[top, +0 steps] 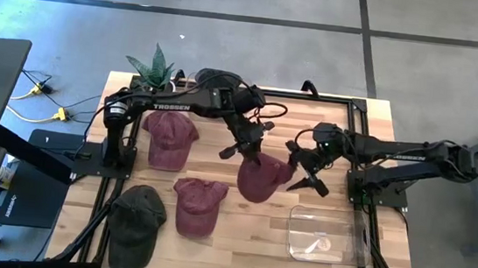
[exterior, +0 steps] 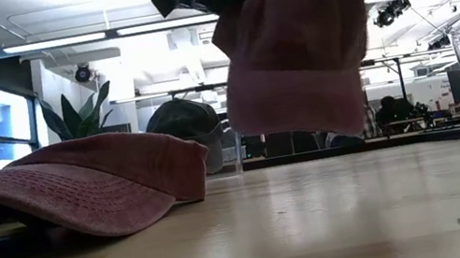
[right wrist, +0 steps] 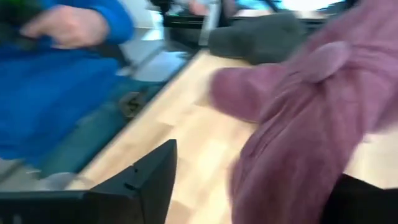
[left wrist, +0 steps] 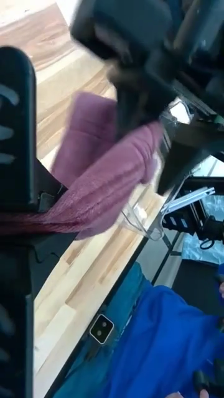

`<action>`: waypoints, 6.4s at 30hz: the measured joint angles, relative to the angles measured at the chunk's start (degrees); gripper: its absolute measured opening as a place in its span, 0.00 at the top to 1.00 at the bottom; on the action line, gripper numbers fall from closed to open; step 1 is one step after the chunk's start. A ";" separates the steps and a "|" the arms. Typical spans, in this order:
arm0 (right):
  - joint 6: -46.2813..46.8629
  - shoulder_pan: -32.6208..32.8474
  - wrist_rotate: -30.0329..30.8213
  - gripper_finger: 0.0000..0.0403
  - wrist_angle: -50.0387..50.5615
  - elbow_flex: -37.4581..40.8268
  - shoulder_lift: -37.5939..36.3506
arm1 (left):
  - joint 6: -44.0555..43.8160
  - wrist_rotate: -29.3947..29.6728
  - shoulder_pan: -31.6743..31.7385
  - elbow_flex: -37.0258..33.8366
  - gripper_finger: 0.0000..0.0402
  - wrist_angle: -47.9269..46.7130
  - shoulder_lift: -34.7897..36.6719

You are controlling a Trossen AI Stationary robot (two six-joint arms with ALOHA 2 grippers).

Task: Pick & Place hat
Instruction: Put the top right red cap into the bottom transparent bin

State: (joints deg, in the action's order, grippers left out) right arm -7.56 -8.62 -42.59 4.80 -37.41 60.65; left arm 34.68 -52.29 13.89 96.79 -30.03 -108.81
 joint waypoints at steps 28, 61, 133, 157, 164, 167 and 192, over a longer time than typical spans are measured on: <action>15.47 1.89 15.76 0.98 -2.08 0.00 -0.42 | -10.45 13.90 -0.89 0.02 0.30 -1.73 -1.11; 16.12 3.06 18.00 0.99 0.52 0.09 -2.74 | -13.36 -14.94 -0.78 -1.45 0.21 16.42 -11.35; 3.26 5.99 10.69 0.98 -1.83 0.02 -8.66 | -24.41 -22.10 -3.04 3.08 0.21 34.15 -17.11; 8.64 5.75 21.13 0.99 12.53 0.00 -8.66 | -29.89 -17.29 -1.92 3.06 0.44 28.05 -15.21; 8.47 5.77 22.67 0.98 10.38 0.00 -8.66 | -29.78 -16.53 -1.90 3.06 0.84 27.64 -15.21; 8.53 5.77 22.67 0.99 10.36 0.00 -8.66 | -29.11 -17.86 -1.30 3.06 0.97 25.85 -15.21; 10.32 0.09 17.53 0.44 -8.10 -0.02 -5.46 | -25.93 -14.55 4.13 3.07 1.00 13.05 -4.59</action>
State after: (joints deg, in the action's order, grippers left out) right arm 2.75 -8.53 -25.06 -3.30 -37.43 55.19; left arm 8.74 -66.84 18.02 99.86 -16.98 -113.40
